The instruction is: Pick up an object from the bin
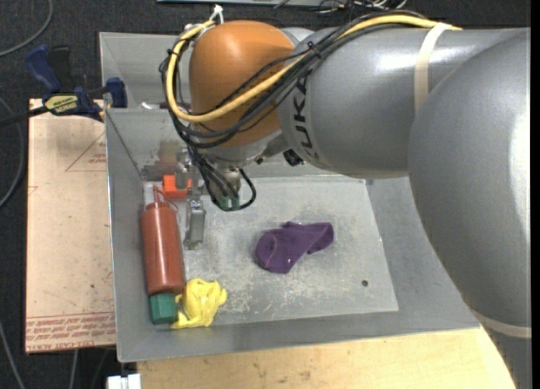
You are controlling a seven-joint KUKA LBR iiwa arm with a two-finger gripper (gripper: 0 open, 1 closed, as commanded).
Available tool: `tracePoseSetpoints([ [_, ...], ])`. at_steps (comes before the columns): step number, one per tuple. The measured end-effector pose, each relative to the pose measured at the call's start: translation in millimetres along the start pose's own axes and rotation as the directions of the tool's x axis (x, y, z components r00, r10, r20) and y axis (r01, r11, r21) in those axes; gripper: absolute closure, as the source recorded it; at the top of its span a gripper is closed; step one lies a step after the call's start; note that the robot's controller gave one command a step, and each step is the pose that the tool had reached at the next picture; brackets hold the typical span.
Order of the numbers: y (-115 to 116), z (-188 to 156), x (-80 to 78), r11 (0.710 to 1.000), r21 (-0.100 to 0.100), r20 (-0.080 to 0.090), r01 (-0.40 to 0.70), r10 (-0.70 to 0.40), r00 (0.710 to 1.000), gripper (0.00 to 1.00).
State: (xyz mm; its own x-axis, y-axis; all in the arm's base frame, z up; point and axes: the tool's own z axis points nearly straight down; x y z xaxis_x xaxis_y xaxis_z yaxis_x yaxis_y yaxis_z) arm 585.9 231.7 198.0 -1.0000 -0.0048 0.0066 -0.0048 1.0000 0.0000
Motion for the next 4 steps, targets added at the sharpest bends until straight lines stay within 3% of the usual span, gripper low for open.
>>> tracePoseSetpoints([
  [1, -1.1, -5.1, -1.8, 1.000, -0.002, 0.008, -0.004, 0.004, 1.000, 0.00],
  [2, -30.8, -45.0, -8.2, 1.000, -0.001, 0.001, -0.022, 0.022, 1.000, 0.00],
  [3, -61.2, -95.5, 11.7, 1.000, -0.001, 0.004, 0.020, -0.020, 1.000, 0.00],
  [4, -84.0, -88.5, 2.8, 1.000, -0.005, 0.019, 0.029, -0.029, 0.999, 0.00],
])
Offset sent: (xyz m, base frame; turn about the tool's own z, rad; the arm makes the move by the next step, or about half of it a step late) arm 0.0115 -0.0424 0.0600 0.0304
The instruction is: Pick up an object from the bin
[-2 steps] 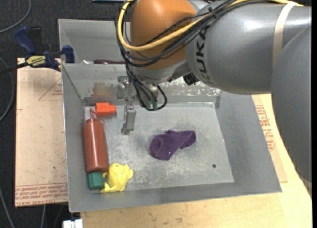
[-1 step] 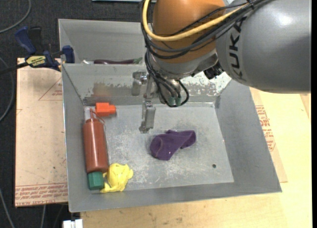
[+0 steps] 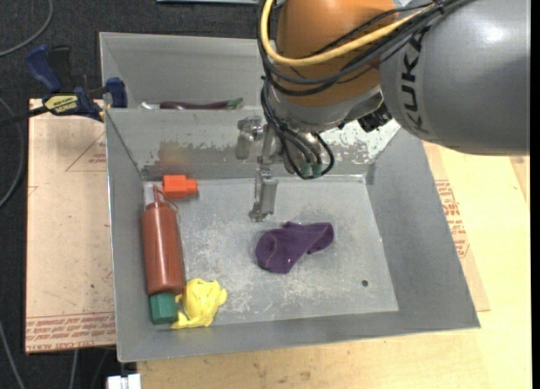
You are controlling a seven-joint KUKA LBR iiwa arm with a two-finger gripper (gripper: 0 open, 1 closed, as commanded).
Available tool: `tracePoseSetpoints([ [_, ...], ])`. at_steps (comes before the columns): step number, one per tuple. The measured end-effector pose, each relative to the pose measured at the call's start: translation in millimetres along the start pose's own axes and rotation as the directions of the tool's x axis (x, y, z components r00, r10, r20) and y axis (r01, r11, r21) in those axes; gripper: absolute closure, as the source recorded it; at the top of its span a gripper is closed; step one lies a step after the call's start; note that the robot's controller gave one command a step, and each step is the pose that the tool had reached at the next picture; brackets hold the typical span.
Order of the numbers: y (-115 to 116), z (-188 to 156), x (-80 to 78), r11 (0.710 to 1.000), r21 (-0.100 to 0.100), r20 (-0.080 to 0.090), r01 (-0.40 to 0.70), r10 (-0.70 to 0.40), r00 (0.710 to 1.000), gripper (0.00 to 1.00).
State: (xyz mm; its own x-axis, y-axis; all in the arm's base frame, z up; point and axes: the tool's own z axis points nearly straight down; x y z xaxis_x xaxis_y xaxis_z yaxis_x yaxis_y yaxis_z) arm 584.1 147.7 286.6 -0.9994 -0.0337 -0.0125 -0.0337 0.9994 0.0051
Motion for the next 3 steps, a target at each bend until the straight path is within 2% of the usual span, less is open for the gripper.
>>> tracePoseSetpoints([
  [1, -24.5, 55.9, 12.6, 0.989, 0.001, -0.012, 0.146, -0.146, 0.989, 0.00],
  [2, -36.7, 86.5, 33.4, 0.934, 0.000, -0.008, 0.358, -0.358, 0.934, 0.00],
  [3, -70.5, 108.2, 60.2, 0.953, -0.002, -0.008, 0.302, -0.302, 0.953, 0.00],
])
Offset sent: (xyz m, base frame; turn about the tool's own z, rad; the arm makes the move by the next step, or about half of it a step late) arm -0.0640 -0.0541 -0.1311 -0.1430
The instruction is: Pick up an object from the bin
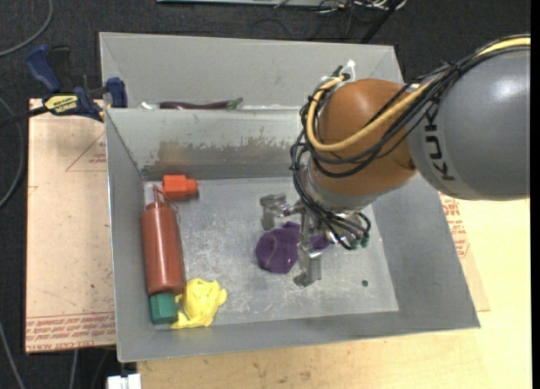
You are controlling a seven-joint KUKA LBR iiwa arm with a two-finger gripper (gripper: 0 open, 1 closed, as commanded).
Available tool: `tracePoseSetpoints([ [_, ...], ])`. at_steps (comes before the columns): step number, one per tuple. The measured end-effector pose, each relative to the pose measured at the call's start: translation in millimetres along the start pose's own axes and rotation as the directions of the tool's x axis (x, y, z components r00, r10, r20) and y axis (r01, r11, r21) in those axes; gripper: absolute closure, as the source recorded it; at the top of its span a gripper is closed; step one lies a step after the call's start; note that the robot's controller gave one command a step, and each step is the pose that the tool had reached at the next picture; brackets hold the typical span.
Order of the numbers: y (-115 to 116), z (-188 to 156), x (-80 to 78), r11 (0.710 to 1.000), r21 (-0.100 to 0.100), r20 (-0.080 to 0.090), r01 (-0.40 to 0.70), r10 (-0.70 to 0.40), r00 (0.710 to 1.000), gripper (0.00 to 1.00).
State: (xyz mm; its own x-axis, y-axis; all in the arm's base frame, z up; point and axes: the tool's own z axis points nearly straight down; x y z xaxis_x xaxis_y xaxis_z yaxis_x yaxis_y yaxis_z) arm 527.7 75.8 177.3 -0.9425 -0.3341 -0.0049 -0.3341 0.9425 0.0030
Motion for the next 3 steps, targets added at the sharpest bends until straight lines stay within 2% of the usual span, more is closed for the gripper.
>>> tracePoseSetpoints([
  [1, -13.4, 35.3, -19.9, 0.980, 0.004, 0.004, 0.196, -0.196, 0.980, 0.00],
  [2, -24.4, 56.9, -68.5, 0.937, 0.001, 0.002, 0.348, -0.348, 0.937, 0.00],
  [3, -51.0, 96.6, -16.5, 0.916, 0.003, 0.005, 0.401, -0.401, 0.916, 1.00],
])
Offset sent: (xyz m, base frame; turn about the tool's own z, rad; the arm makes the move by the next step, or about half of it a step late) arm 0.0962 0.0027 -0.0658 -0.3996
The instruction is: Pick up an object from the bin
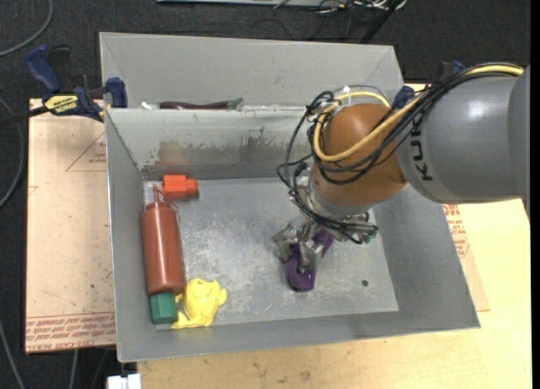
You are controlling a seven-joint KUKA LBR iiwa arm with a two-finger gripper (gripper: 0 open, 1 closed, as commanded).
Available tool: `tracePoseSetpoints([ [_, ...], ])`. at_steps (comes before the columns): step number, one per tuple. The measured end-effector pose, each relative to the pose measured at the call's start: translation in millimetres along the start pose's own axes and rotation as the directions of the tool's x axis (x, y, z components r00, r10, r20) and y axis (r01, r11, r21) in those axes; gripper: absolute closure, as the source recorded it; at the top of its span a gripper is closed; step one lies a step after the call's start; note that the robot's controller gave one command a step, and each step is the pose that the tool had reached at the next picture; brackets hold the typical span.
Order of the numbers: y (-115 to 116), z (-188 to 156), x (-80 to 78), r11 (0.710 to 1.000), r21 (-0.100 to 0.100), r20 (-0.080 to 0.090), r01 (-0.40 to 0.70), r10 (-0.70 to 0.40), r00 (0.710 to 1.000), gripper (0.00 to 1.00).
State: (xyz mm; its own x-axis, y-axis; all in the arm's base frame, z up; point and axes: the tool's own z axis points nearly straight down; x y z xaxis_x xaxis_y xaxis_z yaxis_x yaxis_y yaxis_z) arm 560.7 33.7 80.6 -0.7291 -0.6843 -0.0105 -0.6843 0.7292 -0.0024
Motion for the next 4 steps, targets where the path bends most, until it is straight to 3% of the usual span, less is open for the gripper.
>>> tracePoseSetpoints([
  [1, 0.0, 0.0, 0.0, 1.000, 0.000, 0.000, 0.000, 0.000, 1.000, 1.00],
  [2, 7.2, -98.1, -4.3, 0.999, 0.000, 0.004, 0.036, -0.036, 0.999, 1.00],
  [3, 7.2, -98.0, -4.3, 0.999, 0.000, 0.004, 0.036, -0.036, 0.999, 1.00],
  [4, -9.4, -55.8, 2.8, 0.999, 0.005, 0.011, 0.051, -0.051, 0.999, 1.00],
])
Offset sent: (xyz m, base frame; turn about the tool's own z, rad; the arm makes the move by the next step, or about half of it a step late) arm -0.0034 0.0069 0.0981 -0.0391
